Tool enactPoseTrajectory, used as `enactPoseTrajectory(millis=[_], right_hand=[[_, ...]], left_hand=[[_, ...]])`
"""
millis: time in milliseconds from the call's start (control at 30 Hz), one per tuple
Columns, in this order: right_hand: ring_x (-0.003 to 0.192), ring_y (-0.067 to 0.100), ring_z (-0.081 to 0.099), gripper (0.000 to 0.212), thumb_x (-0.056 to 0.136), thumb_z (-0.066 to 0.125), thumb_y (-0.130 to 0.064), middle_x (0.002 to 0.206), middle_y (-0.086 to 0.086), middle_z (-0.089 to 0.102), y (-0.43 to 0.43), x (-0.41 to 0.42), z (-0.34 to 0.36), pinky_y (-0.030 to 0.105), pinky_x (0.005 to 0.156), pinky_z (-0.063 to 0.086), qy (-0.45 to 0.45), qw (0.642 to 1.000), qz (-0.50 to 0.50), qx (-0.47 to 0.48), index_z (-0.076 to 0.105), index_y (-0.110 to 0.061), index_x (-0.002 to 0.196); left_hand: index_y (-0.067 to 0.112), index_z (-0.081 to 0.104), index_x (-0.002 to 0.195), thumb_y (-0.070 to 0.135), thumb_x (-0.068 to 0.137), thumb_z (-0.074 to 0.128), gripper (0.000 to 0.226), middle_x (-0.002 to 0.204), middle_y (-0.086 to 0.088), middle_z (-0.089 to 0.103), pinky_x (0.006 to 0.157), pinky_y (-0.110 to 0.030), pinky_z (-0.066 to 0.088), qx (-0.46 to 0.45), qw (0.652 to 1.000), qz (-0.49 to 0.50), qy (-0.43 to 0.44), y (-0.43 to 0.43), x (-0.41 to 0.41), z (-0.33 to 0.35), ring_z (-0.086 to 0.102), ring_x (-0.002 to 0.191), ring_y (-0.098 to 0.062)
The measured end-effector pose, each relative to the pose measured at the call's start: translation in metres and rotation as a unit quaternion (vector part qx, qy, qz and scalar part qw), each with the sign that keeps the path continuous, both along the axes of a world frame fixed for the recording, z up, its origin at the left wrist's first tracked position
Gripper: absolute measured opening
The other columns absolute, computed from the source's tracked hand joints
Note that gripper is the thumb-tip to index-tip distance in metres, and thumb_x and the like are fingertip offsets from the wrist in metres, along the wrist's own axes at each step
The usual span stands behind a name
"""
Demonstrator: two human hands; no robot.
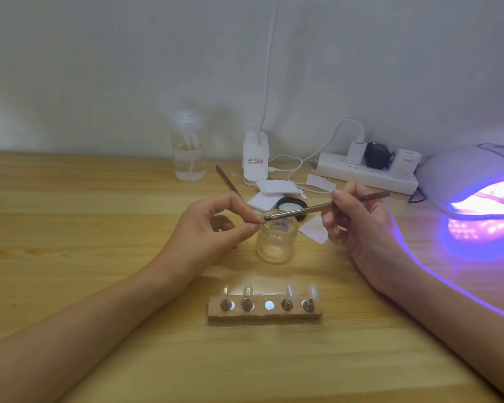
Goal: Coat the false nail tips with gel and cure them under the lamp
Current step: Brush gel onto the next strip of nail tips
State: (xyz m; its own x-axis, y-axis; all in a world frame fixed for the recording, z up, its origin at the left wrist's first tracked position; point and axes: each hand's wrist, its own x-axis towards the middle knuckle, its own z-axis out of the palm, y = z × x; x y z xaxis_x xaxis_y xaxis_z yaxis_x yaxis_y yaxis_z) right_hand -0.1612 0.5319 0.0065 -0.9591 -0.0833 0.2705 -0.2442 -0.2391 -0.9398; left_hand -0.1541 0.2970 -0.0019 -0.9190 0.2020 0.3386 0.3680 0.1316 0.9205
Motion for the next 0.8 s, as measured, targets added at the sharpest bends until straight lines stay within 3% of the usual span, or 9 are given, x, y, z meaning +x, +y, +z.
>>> enactPoseTrajectory(millis=[800], right_hand=[[0.054, 0.008, 0.054, 0.022, 0.081, 0.066, -0.031, 0.060, 0.000, 0.060, 0.0010, -0.0018, -0.0004, 0.017, 0.047, 0.044, -0.011, 1.000, -0.022, -0.008, 0.054, -0.025, 0.064]], left_hand=[[0.006, 0.067, 0.081, 0.006, 0.082, 0.076, 0.009, 0.084, 0.010, 0.069, 0.062, -0.029, 0.046, 0.003, 1.000, -0.006, 0.012, 0.0005, 0.0007, 0.0007, 0.051, 0.063, -0.016]])
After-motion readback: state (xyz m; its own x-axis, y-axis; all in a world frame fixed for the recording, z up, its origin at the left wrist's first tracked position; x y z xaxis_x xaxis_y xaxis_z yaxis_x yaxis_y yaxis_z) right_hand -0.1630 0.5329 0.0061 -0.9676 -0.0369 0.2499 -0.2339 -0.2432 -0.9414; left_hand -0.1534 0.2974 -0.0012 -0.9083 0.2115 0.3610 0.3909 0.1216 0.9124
